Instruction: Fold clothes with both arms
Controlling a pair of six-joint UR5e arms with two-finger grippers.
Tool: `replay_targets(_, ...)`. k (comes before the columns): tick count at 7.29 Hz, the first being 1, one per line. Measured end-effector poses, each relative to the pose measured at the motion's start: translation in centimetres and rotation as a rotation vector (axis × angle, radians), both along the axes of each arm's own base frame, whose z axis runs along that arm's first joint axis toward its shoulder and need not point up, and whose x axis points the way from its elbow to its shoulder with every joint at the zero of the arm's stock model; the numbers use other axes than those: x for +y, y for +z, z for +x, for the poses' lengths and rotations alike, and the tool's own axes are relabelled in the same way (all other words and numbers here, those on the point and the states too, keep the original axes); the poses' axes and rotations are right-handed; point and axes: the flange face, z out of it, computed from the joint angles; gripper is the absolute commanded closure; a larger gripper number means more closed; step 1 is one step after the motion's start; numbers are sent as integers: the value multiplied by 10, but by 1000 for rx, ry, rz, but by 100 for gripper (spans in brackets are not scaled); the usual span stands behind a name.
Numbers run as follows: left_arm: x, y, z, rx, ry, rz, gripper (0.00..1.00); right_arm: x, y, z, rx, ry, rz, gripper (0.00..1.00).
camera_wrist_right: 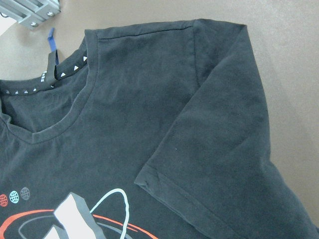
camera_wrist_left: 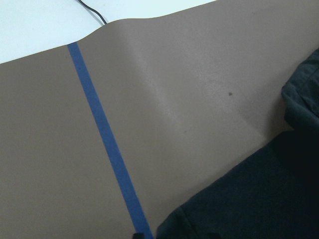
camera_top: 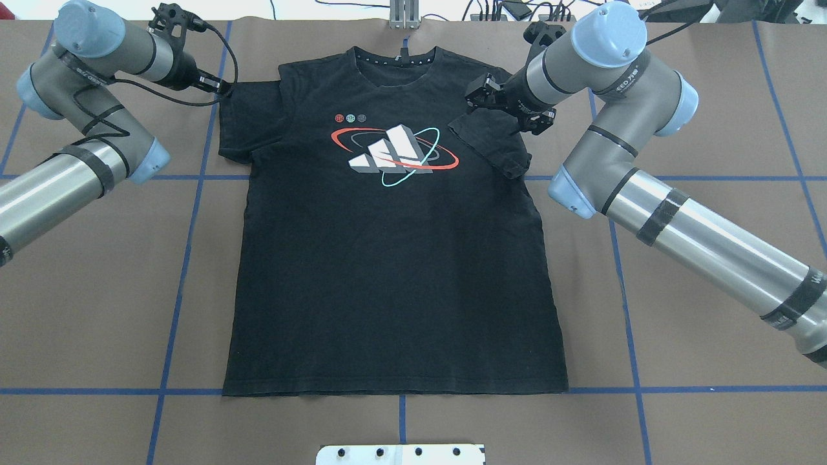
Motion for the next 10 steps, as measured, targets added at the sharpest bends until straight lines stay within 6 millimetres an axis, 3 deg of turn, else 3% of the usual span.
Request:
replay_targets(4, -5, 2, 1, -14, -29, -6, 51, 0, 0, 2, -1, 1, 1, 0)
replay_targets(6, -6, 0, 6, -8, -49, -12, 63, -1, 0, 3, -1, 3, 1, 0)
replay_targets(8, -7, -2, 10, -9, -56, -12, 99, -2, 1, 5, -1, 4, 0, 0)
replay_targets(10, -8, -2, 10, -8, -57, -12, 100, -3, 2, 6, 1, 5, -2, 0)
